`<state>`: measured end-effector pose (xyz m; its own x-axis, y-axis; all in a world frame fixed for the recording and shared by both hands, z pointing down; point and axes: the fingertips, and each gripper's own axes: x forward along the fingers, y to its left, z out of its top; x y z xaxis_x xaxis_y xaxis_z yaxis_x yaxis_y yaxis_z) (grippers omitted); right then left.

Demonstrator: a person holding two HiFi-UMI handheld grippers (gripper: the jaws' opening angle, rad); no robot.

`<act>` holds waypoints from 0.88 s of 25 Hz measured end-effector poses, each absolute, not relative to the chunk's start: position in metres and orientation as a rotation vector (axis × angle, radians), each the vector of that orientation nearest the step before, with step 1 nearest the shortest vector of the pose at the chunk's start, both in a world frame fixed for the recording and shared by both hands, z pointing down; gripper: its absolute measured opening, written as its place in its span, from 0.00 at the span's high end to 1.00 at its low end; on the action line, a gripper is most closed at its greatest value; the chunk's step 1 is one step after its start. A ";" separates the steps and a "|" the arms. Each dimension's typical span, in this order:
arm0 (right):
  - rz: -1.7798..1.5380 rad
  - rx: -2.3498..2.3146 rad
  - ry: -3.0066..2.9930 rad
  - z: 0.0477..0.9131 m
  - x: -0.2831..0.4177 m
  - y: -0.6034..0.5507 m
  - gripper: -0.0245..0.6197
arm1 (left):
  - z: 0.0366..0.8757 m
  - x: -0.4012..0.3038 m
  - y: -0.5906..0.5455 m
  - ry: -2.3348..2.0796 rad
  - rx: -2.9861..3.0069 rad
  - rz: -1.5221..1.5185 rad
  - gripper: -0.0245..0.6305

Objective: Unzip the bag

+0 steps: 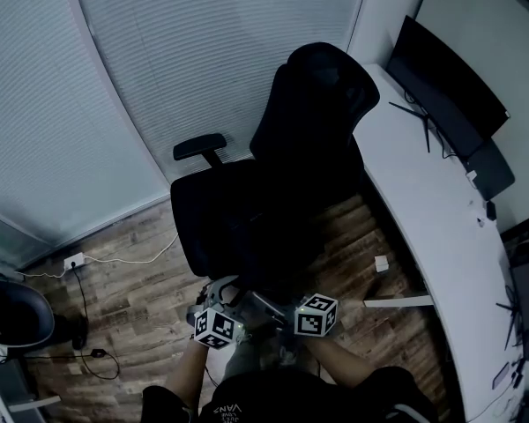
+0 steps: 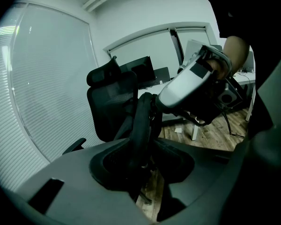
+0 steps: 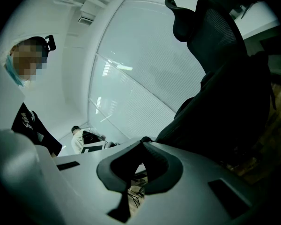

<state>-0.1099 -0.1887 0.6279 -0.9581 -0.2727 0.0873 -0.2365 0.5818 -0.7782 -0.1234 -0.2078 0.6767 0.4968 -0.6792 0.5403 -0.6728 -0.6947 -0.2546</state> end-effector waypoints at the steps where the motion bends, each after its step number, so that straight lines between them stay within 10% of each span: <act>1: -1.358 -0.445 2.736 0.626 -0.109 -0.191 0.89 | 0.675 -0.124 -0.209 1.226 -2.716 -0.979 0.73; 22: -1.425 -0.492 2.483 0.600 -0.074 -0.231 0.89 | 0.668 -0.131 -0.228 1.276 -2.656 -1.079 0.81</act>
